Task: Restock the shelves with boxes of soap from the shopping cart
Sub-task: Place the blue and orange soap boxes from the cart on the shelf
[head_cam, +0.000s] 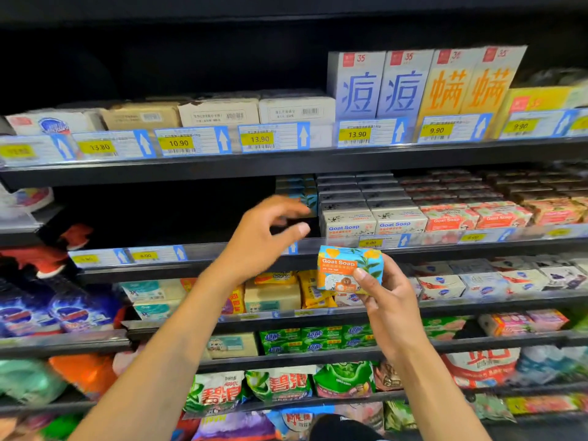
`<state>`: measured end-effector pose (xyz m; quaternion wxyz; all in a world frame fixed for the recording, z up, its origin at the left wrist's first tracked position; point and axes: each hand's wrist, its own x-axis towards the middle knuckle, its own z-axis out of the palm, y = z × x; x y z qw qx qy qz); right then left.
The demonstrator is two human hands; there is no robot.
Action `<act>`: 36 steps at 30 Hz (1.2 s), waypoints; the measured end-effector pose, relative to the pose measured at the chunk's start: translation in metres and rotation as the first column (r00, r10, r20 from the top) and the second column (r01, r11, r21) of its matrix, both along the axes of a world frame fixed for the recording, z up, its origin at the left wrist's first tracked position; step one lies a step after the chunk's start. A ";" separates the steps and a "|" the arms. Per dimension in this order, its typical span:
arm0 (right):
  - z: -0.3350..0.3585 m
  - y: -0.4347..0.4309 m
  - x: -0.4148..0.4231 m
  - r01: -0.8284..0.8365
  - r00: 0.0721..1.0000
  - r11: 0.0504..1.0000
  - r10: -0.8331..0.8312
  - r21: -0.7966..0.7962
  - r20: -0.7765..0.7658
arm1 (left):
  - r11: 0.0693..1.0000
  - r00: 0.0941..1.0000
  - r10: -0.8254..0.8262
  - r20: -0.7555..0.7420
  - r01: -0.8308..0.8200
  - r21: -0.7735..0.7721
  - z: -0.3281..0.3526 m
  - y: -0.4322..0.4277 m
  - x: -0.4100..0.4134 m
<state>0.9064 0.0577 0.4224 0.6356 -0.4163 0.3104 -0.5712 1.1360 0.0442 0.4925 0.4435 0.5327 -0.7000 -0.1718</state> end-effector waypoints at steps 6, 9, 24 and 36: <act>0.012 0.000 0.018 -0.016 1.000 0.993 0.016 -0.116 -0.002 | 0.983 0.994 -0.082 -0.074 0.093 0.159 -0.008 0.038 -0.019; 0.011 -0.004 0.025 0.012 0.994 0.976 -0.036 -0.215 -0.108 | 0.990 0.987 -0.022 -0.158 0.044 0.134 -0.002 0.034 -0.007; -0.058 -0.058 0.019 -0.238 0.350 0.574 -0.702 -0.784 -0.620 | 0.927 0.951 0.191 -0.245 -0.092 0.364 -0.003 -0.064 0.049; -0.067 -0.059 0.022 -0.194 0.364 0.553 -0.727 -0.811 -0.583 | 0.942 0.961 0.249 0.120 -0.269 0.201 -0.013 -0.086 0.046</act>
